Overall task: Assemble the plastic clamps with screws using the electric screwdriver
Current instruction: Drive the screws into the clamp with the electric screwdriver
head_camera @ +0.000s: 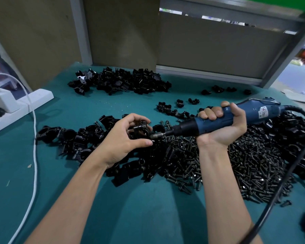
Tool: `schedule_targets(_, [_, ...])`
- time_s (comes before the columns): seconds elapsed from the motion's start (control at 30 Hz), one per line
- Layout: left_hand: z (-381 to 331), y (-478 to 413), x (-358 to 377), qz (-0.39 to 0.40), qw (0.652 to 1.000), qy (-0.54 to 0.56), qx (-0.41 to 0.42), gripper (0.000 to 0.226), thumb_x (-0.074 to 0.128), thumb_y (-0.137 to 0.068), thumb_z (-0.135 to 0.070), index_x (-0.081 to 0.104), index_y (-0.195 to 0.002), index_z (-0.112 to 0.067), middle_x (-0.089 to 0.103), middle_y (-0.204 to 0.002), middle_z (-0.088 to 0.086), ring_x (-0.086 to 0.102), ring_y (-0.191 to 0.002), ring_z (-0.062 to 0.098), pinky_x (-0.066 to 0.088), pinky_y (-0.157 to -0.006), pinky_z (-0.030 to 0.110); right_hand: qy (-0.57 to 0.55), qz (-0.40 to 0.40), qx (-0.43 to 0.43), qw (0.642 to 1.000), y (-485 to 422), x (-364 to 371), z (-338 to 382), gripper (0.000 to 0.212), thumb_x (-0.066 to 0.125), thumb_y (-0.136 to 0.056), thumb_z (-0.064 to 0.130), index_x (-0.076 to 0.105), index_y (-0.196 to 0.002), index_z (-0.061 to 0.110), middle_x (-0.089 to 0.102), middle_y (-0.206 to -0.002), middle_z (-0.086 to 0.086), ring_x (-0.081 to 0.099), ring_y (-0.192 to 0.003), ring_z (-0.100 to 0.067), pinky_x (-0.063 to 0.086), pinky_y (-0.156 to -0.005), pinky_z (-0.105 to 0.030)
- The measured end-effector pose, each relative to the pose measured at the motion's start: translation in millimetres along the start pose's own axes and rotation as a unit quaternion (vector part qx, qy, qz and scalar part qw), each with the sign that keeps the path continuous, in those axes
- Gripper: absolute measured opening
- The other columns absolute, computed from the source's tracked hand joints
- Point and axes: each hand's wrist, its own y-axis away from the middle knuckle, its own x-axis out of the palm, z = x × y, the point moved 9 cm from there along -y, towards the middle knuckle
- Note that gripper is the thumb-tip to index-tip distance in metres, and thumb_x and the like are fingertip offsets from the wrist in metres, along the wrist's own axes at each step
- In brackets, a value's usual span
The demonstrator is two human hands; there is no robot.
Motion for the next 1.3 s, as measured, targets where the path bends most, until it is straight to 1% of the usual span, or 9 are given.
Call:
schedule_targets(0.27, [2.2,-0.5,0.8,0.001,1.000,0.009,-0.004,0.050,0.083,-0.069,0.001,0.064,-0.107,-0.025,0.073,-0.101,-0.009,0.070,-0.099,0.010,0.057,-0.086,0.025,-0.005,0.001,0.003,1.000,0.3,-0.7,0.2,0.010,0.052,-0.070,0.025,0.048,-0.069,0.016,0.042,-0.050,0.007,0.037,-0.041,-0.009,0.035,-0.045,-0.020])
schedule_targets(0.47, [9.3,-0.1,7.9,0.025,0.992,0.116,-0.039,0.046,0.073,-0.072,0.013,0.064,-0.110,-0.012,0.066,-0.109,0.014,0.072,-0.097,0.028,0.061,-0.074,0.034,-0.003,0.039,-0.001,0.999,1.0,5.8,4.3,0.010,0.051,-0.071,0.026,0.050,-0.071,0.015,0.041,-0.050,0.007,0.037,-0.041,-0.009,0.035,-0.045,-0.020])
schedule_targets(0.6, [10.6,1.3,10.3,0.037,0.991,0.124,-0.041,0.049,0.077,-0.066,0.001,0.064,-0.111,-0.012,0.063,-0.114,0.020,0.072,-0.098,0.030,0.061,-0.078,0.037,-0.007,0.097,0.010,0.995,2.6,18.2,6.4,0.016,0.060,-0.065,0.027,0.054,-0.074,0.016,0.042,-0.051,0.007,0.038,-0.041,-0.009,0.036,-0.045,-0.021])
schedule_targets(0.73, [5.9,1.4,8.6,0.020,0.998,0.054,-0.020,0.049,0.083,-0.062,-0.011,0.065,-0.105,-0.026,0.070,-0.109,0.007,0.071,-0.100,0.024,0.058,-0.089,0.040,-0.008,0.136,0.017,0.991,5.5,26.7,7.6,0.030,0.077,-0.056,0.025,0.059,-0.079,0.015,0.045,-0.054,0.006,0.042,-0.044,-0.010,0.039,-0.048,-0.022])
schedule_targets(0.87, [3.0,0.2,5.7,0.000,1.000,0.028,0.001,0.047,0.082,-0.072,0.000,0.064,-0.098,-0.034,0.072,-0.104,-0.004,0.070,-0.101,0.025,0.055,-0.093,0.047,0.007,0.145,0.024,0.989,6.1,30.3,7.3,0.038,0.082,-0.052,0.025,0.063,-0.084,0.016,0.047,-0.056,0.005,0.044,-0.046,-0.011,0.040,-0.051,-0.022])
schedule_targets(1.0, [1.0,1.8,11.8,0.031,0.999,0.000,0.010,0.047,0.082,-0.072,0.000,0.063,-0.099,-0.033,0.073,-0.105,-0.005,0.069,-0.101,0.014,0.056,-0.088,0.030,-0.009,0.217,0.050,0.975,10.6,39.4,13.3,0.035,0.082,-0.057,0.023,0.060,-0.083,0.015,0.047,-0.052,0.006,0.043,-0.044,-0.010,0.037,-0.049,-0.021])
schedule_targets(1.1, [0.8,2.5,10.6,0.040,0.999,0.003,0.005,0.045,0.083,-0.071,-0.002,0.063,-0.101,-0.029,0.073,-0.104,-0.005,0.068,-0.100,0.011,0.056,-0.081,0.022,-0.098,0.279,0.087,0.951,16.7,48.6,21.5,0.032,0.080,-0.065,0.015,0.058,-0.087,0.010,0.049,-0.050,0.002,0.046,-0.041,-0.012,0.038,-0.048,-0.021])
schedule_targets(1.17, [2.9,0.8,1.7,0.009,0.999,0.040,0.004,0.044,0.082,-0.070,-0.002,0.062,-0.104,-0.024,0.073,-0.103,-0.002,0.070,-0.099,0.019,0.058,-0.079,0.029,-0.131,0.263,0.078,0.953,14.6,46.8,28.2,0.030,0.078,-0.066,0.013,0.057,-0.088,0.009,0.049,-0.051,0.001,0.047,-0.042,-0.012,0.040,-0.048,-0.022])
schedule_targets(1.3, [3.9,-1.7,-6.0,-0.036,0.996,0.084,0.012,0.040,0.074,-0.079,0.008,0.056,-0.105,-0.017,0.074,-0.107,0.004,0.072,-0.099,0.025,0.059,-0.078,0.038,-0.011,0.121,0.002,0.993,4.1,28.4,38.0,0.014,0.066,-0.079,0.023,0.056,-0.087,0.017,0.050,-0.057,0.006,0.046,-0.047,-0.008,0.044,-0.053,-0.021])
